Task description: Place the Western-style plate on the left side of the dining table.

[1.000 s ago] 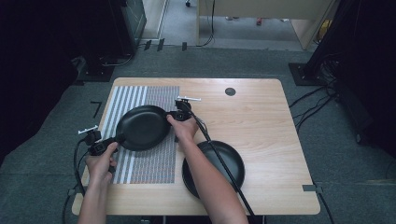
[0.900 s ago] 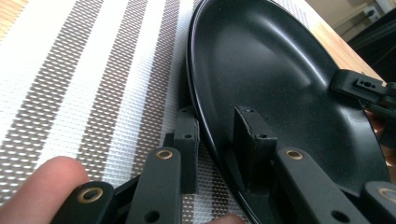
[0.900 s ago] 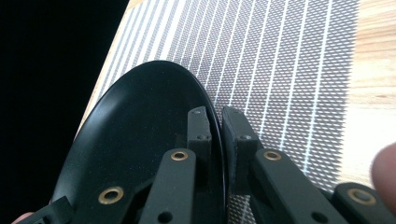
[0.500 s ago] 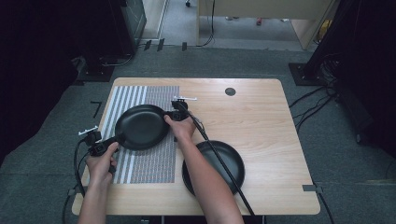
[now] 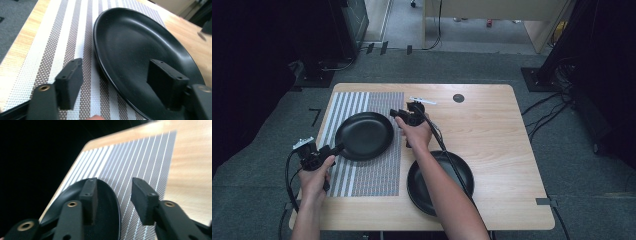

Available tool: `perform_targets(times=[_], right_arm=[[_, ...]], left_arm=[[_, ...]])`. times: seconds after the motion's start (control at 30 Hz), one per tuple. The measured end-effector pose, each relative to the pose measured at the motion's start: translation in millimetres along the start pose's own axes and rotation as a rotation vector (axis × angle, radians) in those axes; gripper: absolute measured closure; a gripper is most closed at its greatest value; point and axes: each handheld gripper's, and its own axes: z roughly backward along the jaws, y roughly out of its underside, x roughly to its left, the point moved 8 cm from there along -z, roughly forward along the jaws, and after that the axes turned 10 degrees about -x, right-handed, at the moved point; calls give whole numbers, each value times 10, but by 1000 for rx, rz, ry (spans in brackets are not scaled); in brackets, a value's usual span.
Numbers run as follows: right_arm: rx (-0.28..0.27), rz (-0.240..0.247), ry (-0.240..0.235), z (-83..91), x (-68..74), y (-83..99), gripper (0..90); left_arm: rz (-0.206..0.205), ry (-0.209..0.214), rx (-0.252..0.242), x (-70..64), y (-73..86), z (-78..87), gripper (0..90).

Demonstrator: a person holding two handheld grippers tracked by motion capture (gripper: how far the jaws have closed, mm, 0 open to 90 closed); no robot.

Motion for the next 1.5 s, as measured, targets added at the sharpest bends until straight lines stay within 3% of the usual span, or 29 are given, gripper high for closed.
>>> perform_targets(times=[0.13,0.27,0.5,0.63,0.77,0.93,1.1,1.23,1.33,1.43,1.5], right_arm=[[-45,55,-47,236,45,-124,498],[-38,95,-65,504,67,-170,415],[3,158,-59,952,-66,-186,324],[17,199,-71,1182,-125,-144,284],[22,216,-47,1402,-220,-124,267],[14,270,-11,1669,-349,-98,246],[12,283,6,1856,-465,-63,233],[0,286,25,2013,-568,-42,225],[0,296,33,2108,-631,-10,217],[-2,298,44,2200,-697,19,216],[-10,290,49,2254,-742,23,216]], left_arm=[[-41,3,30,-93,3,54,143],[-56,27,15,-229,-18,126,129],[-98,62,-14,-467,-8,217,116],[-115,67,-13,-535,20,267,116],[-128,65,-13,-576,51,321,116],[-154,61,0,-641,153,358,116],[-148,77,12,-686,239,412,116],[-168,75,10,-718,285,482,116],[-181,58,10,-695,325,512,115],[-205,11,-1,-615,362,521,115],[-199,-5,2,-564,382,527,116]])
